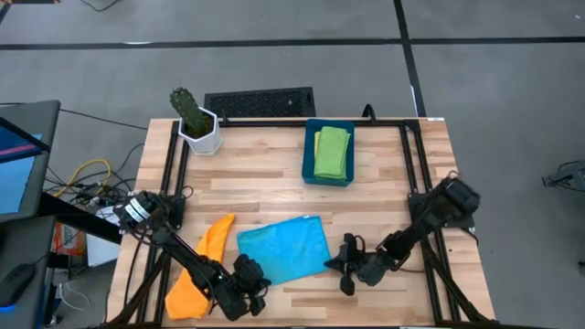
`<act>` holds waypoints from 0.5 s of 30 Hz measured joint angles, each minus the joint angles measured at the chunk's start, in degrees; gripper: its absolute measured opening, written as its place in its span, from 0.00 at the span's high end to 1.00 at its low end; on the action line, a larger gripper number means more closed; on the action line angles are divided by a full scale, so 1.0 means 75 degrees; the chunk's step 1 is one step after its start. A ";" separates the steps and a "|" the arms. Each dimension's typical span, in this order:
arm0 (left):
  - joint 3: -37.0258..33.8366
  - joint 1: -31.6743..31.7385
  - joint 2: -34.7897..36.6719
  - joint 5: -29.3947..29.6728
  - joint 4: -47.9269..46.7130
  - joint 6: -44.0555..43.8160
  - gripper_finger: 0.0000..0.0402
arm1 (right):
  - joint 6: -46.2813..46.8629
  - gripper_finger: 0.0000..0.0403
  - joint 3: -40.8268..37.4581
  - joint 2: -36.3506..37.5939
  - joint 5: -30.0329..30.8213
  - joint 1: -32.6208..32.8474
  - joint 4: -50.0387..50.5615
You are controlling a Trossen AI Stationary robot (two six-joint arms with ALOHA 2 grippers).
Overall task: Fold microfiber towels
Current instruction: Fold the blue towel
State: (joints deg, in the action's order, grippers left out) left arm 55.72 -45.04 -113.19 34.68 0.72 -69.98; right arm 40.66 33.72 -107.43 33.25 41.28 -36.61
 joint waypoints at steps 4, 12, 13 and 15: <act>-0.0006 0.0214 0.0092 -0.0192 -0.0109 0.0746 1.00 | -0.1386 0.93 -0.0072 0.1271 0.0209 -0.0336 -0.0160; 0.0011 0.0878 0.0168 -0.0960 -0.0210 0.2094 1.00 | -0.2033 0.96 -0.1113 0.0945 -0.0006 -0.1173 -0.2432; 0.0009 0.0953 0.0201 -0.1030 -0.0216 0.2277 1.00 | -0.2129 0.96 -0.1233 0.0617 -0.0120 -0.1252 -0.3078; 0.0006 0.1096 0.0284 -0.1156 -0.0276 0.2637 1.00 | -0.2457 0.97 -0.1295 -0.0099 -0.0549 -0.1426 -0.4749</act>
State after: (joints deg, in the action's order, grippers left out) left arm 55.77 -36.82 -111.06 26.01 -1.35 -50.20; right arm 22.23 24.01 -108.17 29.13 30.59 -72.22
